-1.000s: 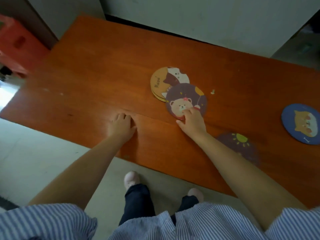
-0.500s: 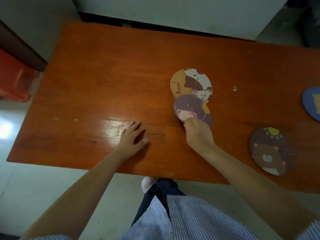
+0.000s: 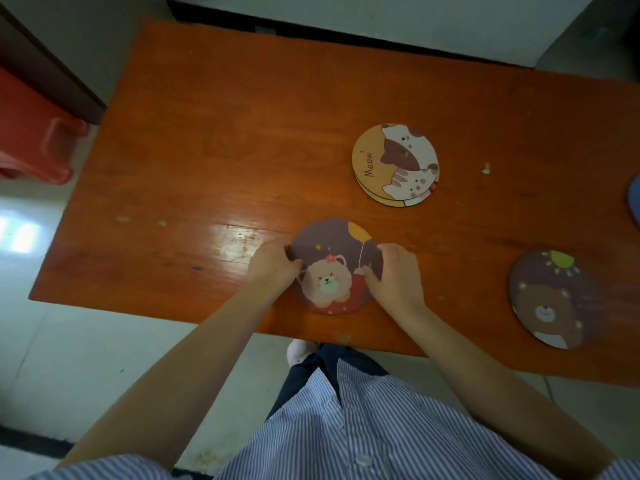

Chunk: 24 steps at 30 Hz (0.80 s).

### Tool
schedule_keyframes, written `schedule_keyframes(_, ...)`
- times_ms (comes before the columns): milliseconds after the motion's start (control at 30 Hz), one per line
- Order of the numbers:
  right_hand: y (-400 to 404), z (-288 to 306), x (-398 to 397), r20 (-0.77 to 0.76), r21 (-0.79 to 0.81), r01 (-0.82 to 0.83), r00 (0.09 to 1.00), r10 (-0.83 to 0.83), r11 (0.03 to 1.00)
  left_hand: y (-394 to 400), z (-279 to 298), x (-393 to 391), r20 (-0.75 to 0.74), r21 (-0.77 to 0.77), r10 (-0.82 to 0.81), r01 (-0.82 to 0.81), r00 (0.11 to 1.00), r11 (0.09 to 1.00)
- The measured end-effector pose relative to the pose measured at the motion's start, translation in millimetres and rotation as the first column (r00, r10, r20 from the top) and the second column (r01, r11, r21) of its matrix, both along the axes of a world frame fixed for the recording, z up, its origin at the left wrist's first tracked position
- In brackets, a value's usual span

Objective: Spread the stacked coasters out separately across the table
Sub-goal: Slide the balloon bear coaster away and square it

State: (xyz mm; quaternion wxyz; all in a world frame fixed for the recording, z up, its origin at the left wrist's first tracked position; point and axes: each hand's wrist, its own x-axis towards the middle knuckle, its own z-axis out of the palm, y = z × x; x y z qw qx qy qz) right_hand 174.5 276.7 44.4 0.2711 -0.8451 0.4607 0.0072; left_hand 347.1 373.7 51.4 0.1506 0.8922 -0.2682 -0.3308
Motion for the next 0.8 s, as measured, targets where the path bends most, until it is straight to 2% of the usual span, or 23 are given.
schedule_keyframes(67,-10,0,8,-0.066,0.103,0.106,0.993,-0.099,0.989,-3,-1,-10,0.012,0.021,0.014,-0.014,1.000,1.000)
schedule_keyframes(200,-15,-5,17,-0.078,0.228,0.278,0.961,-0.267,0.933,3,-5,-17,-0.099,-0.088,0.214,-0.223,0.972,0.971)
schedule_keyframes(233,-16,-7,16,-0.074,0.236,0.300,0.954,-0.290,0.924,4,-6,-16,-0.104,-0.106,0.223,-0.234,0.969,0.967)
schedule_keyframes(333,-16,-8,12,-0.039,0.208,0.281,0.959,-0.279,0.937,3,-7,-10,-0.046,-0.156,0.193,-0.198,0.980,0.968)
schedule_keyframes(467,-18,-4,17,0.031,0.206,0.264,0.961,-0.276,0.942,1,-8,-2,-0.014,-0.136,0.215,-0.215,0.976,0.967)
schedule_keyframes(600,-19,-5,19,0.012,0.193,0.238,0.969,-0.245,0.952,3,-10,-4,0.028,-0.101,0.213,-0.210,0.977,0.973)
schedule_keyframes(800,-18,-7,21,-0.038,0.159,0.213,0.977,-0.210,0.964,5,-9,-10,0.044,-0.130,0.273,-0.266,0.961,0.955)
